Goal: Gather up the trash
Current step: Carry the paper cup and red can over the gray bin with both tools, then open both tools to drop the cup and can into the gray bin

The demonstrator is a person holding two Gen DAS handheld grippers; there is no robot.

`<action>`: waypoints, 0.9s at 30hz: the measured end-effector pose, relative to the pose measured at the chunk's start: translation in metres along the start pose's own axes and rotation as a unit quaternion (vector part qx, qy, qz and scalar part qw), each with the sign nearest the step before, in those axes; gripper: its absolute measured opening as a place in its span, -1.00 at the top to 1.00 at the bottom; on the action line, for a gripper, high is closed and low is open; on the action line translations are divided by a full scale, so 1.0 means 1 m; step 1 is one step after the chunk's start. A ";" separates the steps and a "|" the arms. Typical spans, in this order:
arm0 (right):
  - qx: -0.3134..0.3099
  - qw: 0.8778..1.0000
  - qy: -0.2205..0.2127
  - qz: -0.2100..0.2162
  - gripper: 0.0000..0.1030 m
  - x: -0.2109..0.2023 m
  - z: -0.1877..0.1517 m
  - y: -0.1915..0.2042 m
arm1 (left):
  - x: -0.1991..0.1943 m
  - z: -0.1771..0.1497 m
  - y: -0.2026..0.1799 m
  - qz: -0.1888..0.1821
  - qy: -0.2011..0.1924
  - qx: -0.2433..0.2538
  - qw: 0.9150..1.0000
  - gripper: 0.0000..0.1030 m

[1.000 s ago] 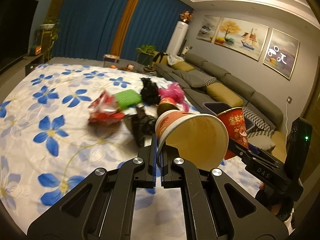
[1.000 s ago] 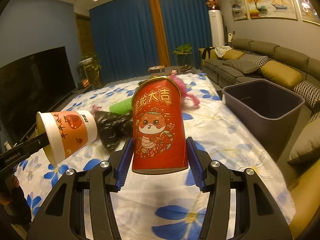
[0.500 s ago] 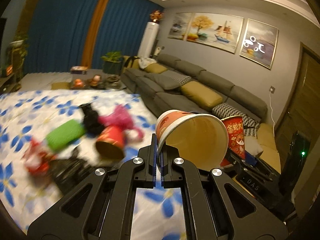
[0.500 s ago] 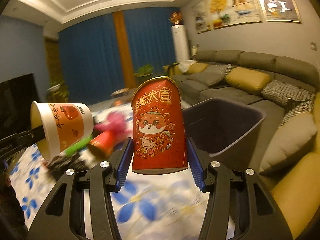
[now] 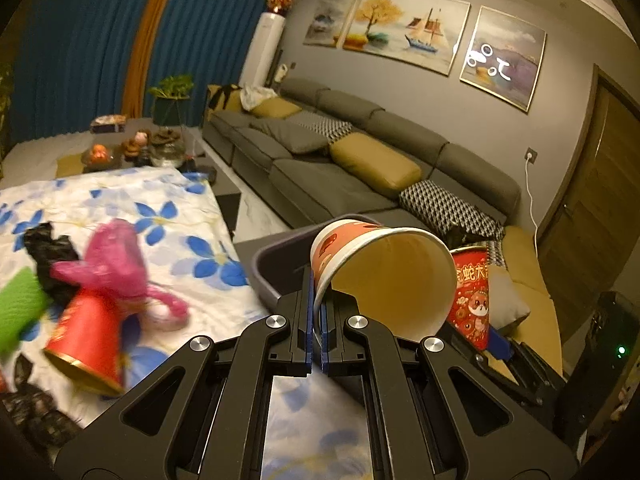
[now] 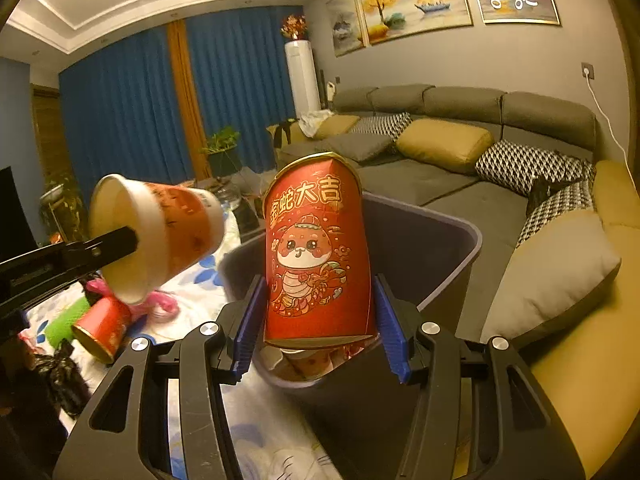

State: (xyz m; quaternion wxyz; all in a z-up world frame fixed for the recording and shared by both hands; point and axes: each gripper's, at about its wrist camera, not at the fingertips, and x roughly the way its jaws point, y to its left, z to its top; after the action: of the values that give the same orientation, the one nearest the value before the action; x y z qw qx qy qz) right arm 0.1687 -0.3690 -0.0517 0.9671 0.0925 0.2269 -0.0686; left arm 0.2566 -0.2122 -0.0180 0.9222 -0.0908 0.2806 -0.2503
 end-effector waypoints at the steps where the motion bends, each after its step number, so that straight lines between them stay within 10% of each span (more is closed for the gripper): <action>1: 0.000 1.000 0.003 -0.002 -0.02 0.004 -0.001 -0.002 | 0.007 -0.001 -0.001 -0.002 0.003 0.000 1.000 0.97; 27: -0.001 0.999 0.046 -0.007 -0.04 0.038 -0.009 -0.008 | 0.083 -0.011 0.002 -0.013 0.093 -0.016 0.996 0.97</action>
State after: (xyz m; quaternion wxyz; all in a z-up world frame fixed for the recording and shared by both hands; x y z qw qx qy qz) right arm 0.1967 -0.3785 -0.0781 0.9553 0.0933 0.2714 -0.0705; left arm 0.3110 -0.2530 -0.0671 0.8874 -0.0857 0.3675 -0.2647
